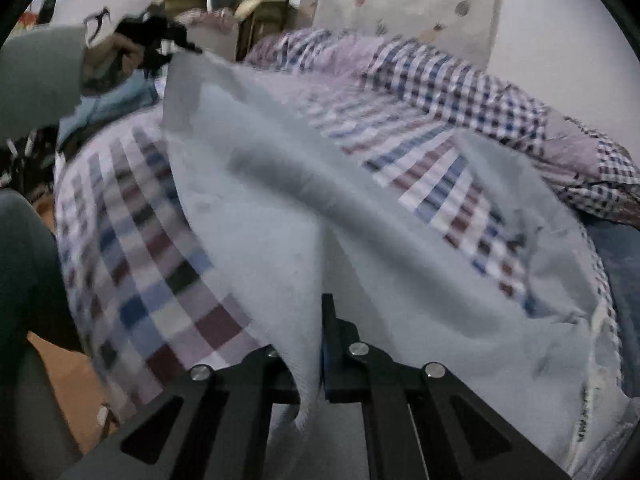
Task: Fold clothes
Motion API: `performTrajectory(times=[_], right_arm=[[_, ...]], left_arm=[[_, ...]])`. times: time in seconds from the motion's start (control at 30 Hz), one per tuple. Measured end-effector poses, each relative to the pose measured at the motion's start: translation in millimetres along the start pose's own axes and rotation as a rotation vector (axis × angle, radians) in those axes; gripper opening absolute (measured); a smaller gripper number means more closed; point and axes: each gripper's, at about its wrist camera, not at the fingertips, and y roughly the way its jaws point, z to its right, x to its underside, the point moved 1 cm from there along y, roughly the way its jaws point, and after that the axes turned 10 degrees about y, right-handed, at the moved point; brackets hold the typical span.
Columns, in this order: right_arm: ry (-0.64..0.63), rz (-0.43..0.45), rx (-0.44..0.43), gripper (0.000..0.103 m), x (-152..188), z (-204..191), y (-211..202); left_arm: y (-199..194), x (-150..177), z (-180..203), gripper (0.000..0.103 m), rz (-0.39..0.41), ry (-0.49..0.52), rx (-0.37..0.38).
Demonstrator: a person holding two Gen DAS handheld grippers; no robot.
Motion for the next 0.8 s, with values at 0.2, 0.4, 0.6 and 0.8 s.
performTrajectory(times=[0.2, 0.4, 0.6, 0.8], right_arm=[[0.000, -0.021, -0.225, 0.002, 16.4, 0.3, -80.6], [-0.067, -0.321, -0.243, 0.008, 54.7, -17.3, -61.3], [-0.063, -0.355, -0.268, 0.031, 36.5, -23.3, -66.6], [-0.035, -0.238, -0.314, 0.055, -0.4, -40.4, -95.8]], left_arm=[[-53.2, -4.7, 0.9, 0.016, 0.026, 0.046, 0.068], [-51.5, 90.7, -70.2, 0.017, -0.240, 0.048, -0.113], [-63.9, 127.0, -115.7, 0.040, -0.264, -0.071, -0.041], [-69.8, 119.2, -116.5, 0.057, -0.136, -0.140, 0.010]])
